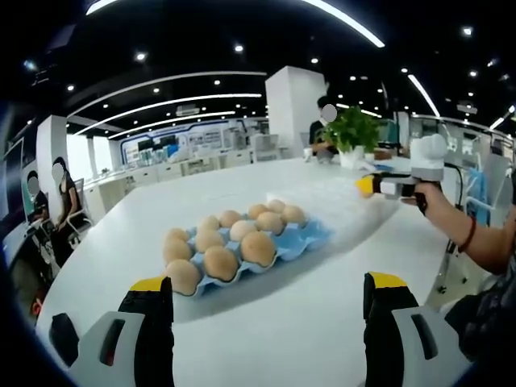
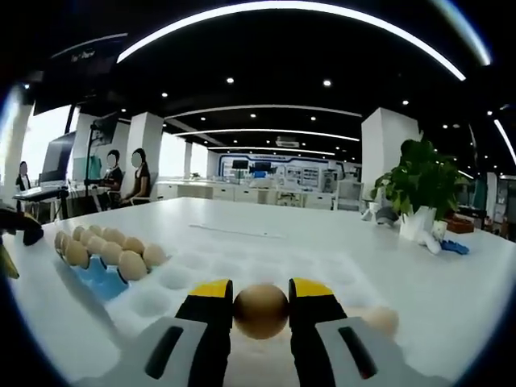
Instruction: Place the egg into an empty slot of the egg tray after lifting it from the table, then release the egg inside the slot.
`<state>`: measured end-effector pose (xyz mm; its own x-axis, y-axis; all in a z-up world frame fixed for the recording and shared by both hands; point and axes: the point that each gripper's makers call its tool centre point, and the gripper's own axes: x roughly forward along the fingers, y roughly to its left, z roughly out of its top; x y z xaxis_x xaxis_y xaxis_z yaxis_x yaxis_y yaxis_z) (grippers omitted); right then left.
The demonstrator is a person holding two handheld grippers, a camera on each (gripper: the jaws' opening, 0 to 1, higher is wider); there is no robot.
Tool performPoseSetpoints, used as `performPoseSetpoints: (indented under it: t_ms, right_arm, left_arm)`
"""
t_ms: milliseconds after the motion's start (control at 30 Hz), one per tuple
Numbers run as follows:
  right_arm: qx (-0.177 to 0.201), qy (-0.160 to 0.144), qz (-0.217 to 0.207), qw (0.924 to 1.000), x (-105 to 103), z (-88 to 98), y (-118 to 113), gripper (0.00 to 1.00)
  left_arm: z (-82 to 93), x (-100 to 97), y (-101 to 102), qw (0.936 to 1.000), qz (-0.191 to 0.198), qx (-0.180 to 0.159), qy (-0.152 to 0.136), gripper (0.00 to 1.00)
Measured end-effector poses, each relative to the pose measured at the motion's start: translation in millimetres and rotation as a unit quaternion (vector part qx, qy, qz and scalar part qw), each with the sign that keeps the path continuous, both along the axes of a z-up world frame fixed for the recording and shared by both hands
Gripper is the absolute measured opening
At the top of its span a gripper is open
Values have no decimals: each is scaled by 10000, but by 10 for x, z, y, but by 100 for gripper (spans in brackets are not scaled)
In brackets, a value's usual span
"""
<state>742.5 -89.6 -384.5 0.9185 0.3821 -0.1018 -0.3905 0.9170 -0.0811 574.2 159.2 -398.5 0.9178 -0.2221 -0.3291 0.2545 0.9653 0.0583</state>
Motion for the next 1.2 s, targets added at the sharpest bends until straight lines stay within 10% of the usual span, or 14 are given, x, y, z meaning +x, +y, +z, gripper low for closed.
performPoseSetpoints:
  t_ms: [1200]
  right_arm:
    - [116, 146, 1167, 9930, -298, 3, 978, 28]
  left_arm:
    - [-48, -77, 75, 10000, 38, 57, 61, 100]
